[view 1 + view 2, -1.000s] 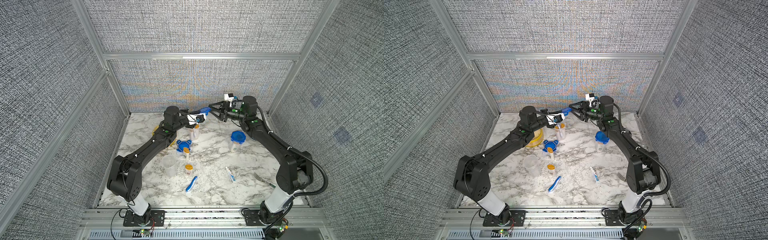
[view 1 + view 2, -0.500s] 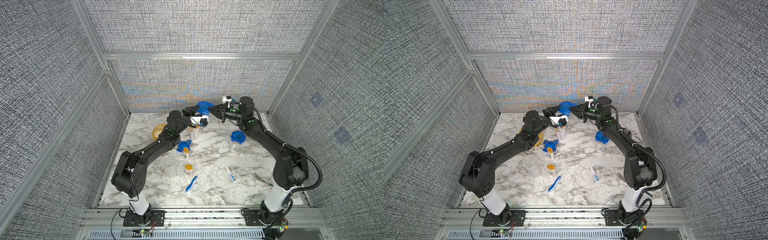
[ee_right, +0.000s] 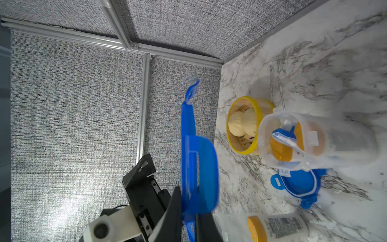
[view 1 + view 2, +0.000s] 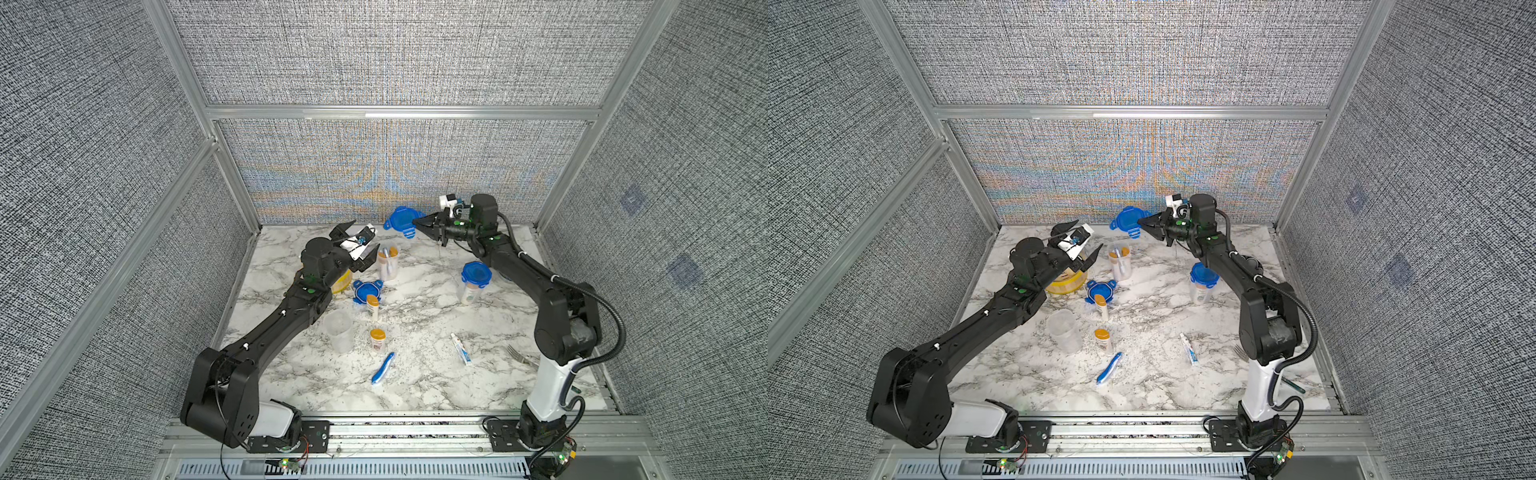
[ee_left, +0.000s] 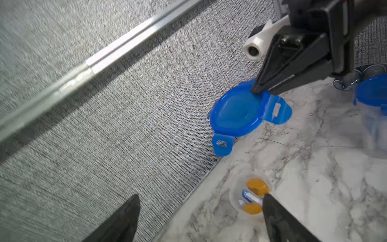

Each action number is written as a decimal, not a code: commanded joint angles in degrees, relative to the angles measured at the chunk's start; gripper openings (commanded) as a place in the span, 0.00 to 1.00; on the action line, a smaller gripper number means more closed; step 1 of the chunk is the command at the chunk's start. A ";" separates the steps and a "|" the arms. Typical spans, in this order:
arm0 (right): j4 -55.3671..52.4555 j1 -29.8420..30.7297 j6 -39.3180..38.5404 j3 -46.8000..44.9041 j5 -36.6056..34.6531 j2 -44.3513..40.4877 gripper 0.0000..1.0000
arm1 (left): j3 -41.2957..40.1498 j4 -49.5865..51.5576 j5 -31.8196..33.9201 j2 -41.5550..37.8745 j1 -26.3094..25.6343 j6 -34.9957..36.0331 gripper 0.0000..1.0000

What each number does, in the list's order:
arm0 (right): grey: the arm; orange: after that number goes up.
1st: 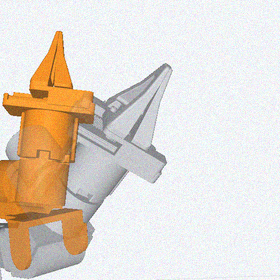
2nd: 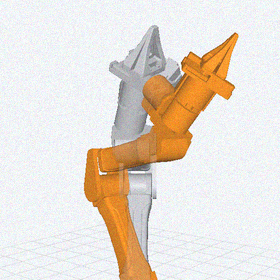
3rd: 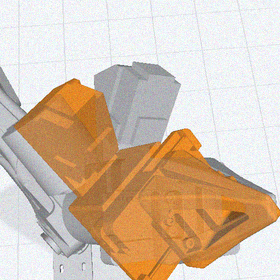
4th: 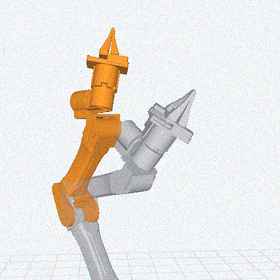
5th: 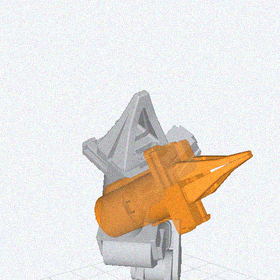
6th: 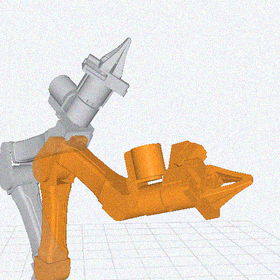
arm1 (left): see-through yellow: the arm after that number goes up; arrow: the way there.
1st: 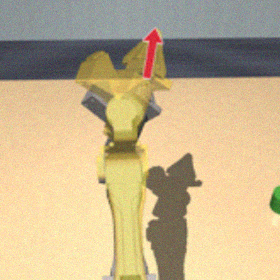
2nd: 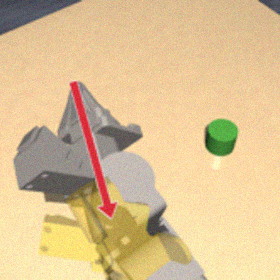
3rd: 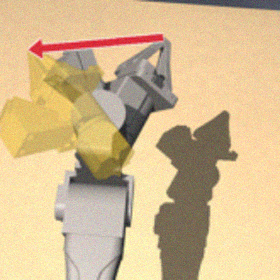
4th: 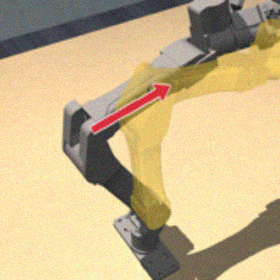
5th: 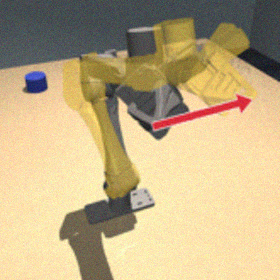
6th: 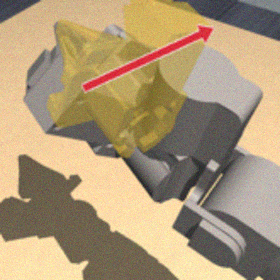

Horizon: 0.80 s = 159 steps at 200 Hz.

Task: Pack away toiletry kits
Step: Pick up the lid from the center of the board, then close the lid on the container.

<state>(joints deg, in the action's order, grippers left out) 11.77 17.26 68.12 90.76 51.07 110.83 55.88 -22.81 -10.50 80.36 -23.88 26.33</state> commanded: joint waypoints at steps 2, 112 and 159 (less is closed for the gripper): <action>-0.17 1.32 -3.48 1.18 3.34 1.66 0.00 | 2.66 8.39 3.56 0.72 0.21 -14.87 0.92; 2.36 2.38 -2.47 2.64 2.28 9.74 0.00 | 16.34 23.97 7.66 10.46 1.86 -28.96 0.91; 3.08 2.62 -1.07 3.63 1.48 12.61 0.00 | 22.65 26.50 6.04 17.39 2.00 -30.55 0.88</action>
<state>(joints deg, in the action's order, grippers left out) 12.67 19.59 65.80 93.67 52.66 122.34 76.42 2.11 -3.18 95.70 -21.98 -2.81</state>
